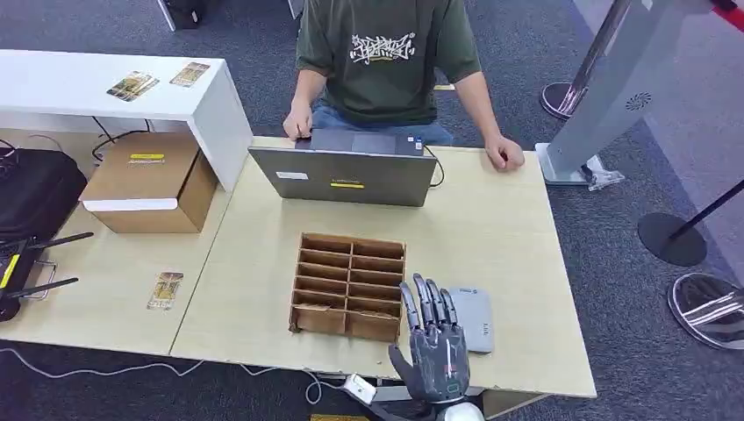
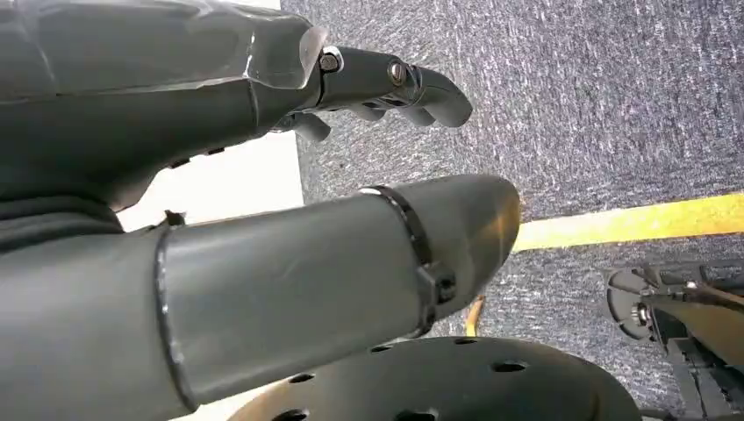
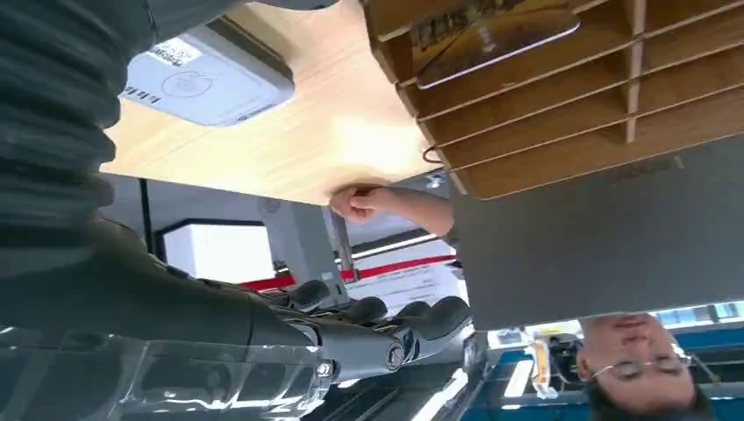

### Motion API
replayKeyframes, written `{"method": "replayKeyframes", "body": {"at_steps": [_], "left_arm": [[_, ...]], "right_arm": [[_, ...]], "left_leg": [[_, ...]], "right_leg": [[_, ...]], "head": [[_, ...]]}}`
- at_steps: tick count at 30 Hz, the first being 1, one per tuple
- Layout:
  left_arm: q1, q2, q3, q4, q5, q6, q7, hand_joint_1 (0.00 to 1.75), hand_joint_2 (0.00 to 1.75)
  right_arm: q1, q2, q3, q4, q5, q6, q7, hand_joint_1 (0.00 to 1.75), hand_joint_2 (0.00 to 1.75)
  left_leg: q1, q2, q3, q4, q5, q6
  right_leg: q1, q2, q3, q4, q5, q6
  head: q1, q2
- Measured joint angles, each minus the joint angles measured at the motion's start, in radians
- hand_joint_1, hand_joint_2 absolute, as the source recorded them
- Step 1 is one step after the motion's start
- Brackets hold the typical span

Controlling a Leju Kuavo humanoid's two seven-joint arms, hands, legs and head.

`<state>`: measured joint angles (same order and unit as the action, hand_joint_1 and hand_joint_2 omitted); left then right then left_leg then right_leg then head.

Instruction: Pass the card to the sensor for recognition and then transmit it.

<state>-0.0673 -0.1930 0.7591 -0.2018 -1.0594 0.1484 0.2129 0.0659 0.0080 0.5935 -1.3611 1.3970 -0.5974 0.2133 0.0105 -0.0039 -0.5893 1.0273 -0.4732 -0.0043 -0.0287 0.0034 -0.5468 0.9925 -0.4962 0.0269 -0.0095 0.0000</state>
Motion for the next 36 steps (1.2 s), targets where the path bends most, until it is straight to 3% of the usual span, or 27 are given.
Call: {"method": "replayKeyframes", "body": {"at_steps": [7,19,36], "left_arm": [[0.000,-0.001,0.003,0.000,-0.001,0.001,0.000,0.00,0.00],[-0.002,-0.001,0.019,0.000,-0.003,0.000,0.006,0.00,0.00],[-0.010,-0.003,0.025,0.000,-0.027,-0.013,-0.027,0.00,0.00]], "right_arm": [[-0.045,-0.010,0.065,0.063,-0.028,-0.035,-0.049,0.00,1.75],[-0.105,0.004,0.132,0.204,-0.056,-0.034,-0.178,0.00,1.75],[-0.145,0.048,0.116,0.280,-0.054,-0.041,-0.183,0.00,1.75]], "left_leg": [[0.000,0.000,0.000,0.000,0.000,0.000],[0.000,0.000,0.000,0.000,0.000,0.000],[0.000,0.000,0.000,0.000,0.000,0.000]], "right_leg": [[0.000,0.000,0.001,0.000,0.000,0.000],[0.000,0.000,0.002,0.000,0.000,0.000],[0.000,0.000,0.002,0.000,0.000,0.000]], "head": [[0.000,0.000],[0.000,0.000],[0.000,0.000]]}}
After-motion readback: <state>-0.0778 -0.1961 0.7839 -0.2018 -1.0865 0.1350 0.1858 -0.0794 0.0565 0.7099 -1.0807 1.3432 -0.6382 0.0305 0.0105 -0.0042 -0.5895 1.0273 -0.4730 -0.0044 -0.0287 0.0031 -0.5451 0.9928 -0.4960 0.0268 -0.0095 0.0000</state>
